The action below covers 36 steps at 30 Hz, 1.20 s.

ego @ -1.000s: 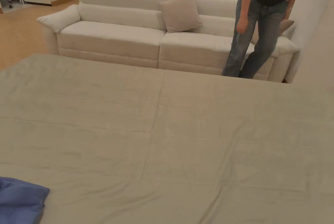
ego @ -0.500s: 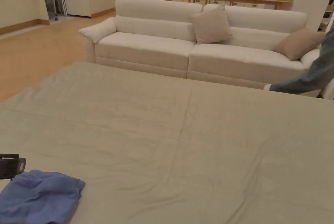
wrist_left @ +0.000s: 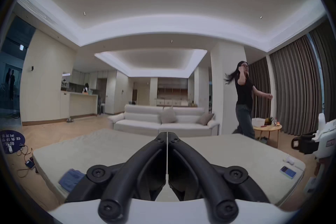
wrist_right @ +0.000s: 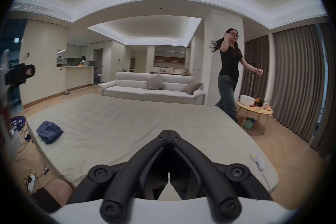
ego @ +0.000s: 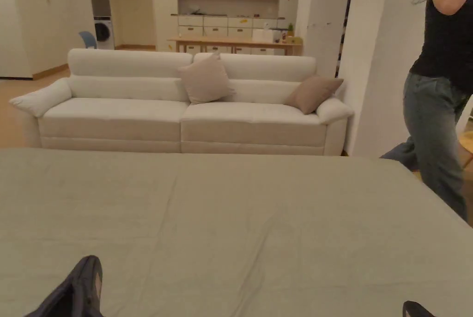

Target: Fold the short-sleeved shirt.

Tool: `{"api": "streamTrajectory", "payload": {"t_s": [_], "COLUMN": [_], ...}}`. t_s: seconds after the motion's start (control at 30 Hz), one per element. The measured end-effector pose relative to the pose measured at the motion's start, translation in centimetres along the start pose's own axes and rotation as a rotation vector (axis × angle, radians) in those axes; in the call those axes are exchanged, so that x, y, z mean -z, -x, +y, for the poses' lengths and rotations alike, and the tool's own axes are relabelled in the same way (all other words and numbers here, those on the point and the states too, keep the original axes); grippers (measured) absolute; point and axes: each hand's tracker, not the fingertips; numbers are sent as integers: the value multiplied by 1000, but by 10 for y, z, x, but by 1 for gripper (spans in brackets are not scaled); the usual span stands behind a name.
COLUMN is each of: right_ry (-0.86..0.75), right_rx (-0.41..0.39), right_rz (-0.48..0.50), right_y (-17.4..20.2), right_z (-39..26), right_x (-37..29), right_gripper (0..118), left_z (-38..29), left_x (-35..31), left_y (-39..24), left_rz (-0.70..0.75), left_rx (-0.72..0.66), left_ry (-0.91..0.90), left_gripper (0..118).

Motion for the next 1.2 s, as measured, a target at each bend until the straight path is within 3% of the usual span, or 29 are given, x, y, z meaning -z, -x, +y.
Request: {"api": "streamTrajectory", "payload": {"t_s": [0.07,0.13,0.2,0.27,0.67,0.7,0.73,0.77,0.8,0.83,0.87,0.9,1.03,1.2], "right_ry": [12,6,-15,-52,-106,-112,-116,-115,-79,-154,-129,-124,-155,-150], "right_rx": [41,28,5,21,50,47,46,46,52,47,47,41,14,10], "right_rz": [11,-6,-28,-59,-60,-62,-65,-63,-65,-98,-70,-50,-59,-52], "right_y": [-9,-13,-15,-18,-14,-14,-13,-13,-12,-9,-5,-9,-2,-3], "right_z": [-1,-1,2,5,18,20,21,23,24,25,26,24,25,25], "right_x": [-7,-16,-22,-29,-23,-23,-22,-20,-14,-14,-11,-17,-23,-22], "right_gripper": [0,0,0,0,0,11,36,77,118,112,115,118,118,118], "left_z": [-7,-14,-12,-8,12,14,14,15,16,15,13,12,13,22], "left_x": [-4,-2,-2,1,22,24,25,26,29,33,37,32,33,29], "left_y": [-37,-58,-69,-65,-32,-30,-29,-27,-26,-27,-26,-21,-16,-30], "left_rz": [-178,-300,-286,-291,-148,-139,-126,-129,-128,-122,-145,-161,-242,-124], "left_rx": [2,65,114,76,46,45,50,52,53,46,23,-3,-57,24], "left_ry": [83,131,142,141,170,170,172,173,189,230,267,193,210,236], "left_gripper": [0,0,0,0,0,1,3,13,53,98,117,116,118,118]}}
